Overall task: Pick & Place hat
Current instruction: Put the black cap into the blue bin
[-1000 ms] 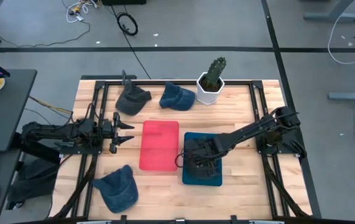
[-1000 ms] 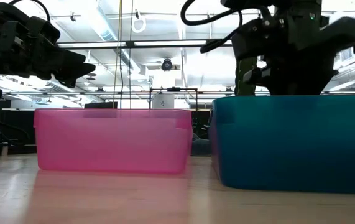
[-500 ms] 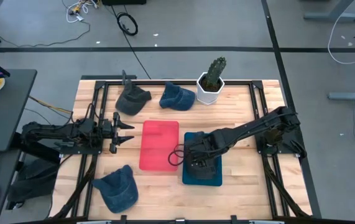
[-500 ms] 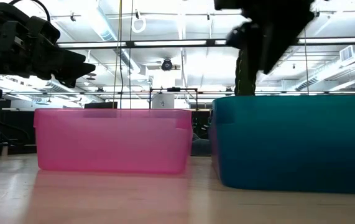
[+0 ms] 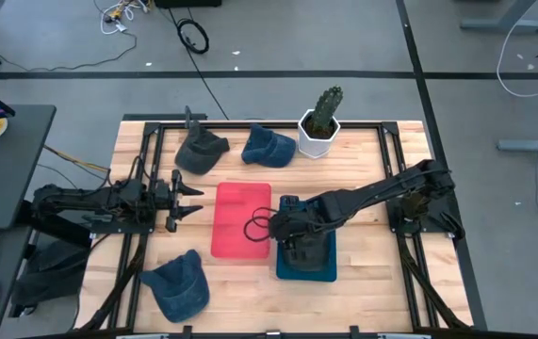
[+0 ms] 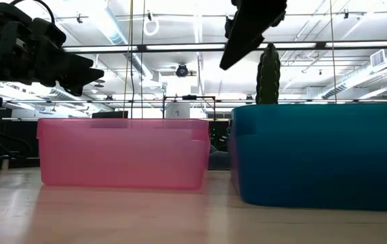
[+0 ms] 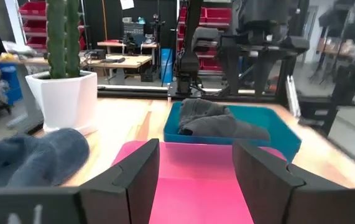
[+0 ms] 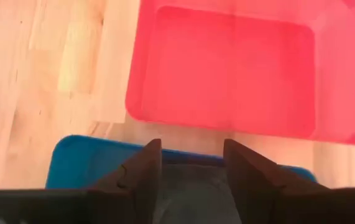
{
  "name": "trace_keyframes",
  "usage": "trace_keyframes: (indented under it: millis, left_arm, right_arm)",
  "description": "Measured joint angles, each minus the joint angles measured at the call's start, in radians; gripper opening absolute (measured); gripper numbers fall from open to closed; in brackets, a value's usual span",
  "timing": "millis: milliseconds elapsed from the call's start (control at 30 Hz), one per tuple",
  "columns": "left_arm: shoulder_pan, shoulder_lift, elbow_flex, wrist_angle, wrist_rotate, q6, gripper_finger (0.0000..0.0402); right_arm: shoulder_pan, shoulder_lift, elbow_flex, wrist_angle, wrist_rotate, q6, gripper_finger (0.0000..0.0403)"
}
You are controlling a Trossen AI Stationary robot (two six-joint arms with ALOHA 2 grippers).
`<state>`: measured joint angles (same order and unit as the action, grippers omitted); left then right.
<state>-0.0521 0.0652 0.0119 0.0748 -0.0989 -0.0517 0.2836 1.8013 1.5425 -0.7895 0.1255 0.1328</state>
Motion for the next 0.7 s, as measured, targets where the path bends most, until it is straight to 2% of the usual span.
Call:
trace_keyframes:
  millis: [167, 300, 433, 700]
  left_arm:
    - [0.0, 0.0, 0.0, 0.043, 0.0, -0.072, 0.0206]
    - [0.0, 0.0, 0.0, 0.04, 0.0, -0.068, 0.0206]
    - [0.0, 0.0, 0.0, 0.045, 0.0, -0.068, 0.0206]
    - [0.001, 0.0, 0.0, 0.049, -0.001, -0.067, 0.0206]
  right_arm:
    - [-0.001, -0.047, -0.016, 0.035, 0.066, -0.041, 0.0176]
    - [-0.009, -0.149, -0.115, 0.151, 0.037, -0.098, 0.0176]
    - [-0.029, -0.316, -0.307, 0.332, -0.01, -0.118, 0.0176]
    - [-0.052, -0.677, -0.714, 0.694, 0.007, -0.127, 0.0176]
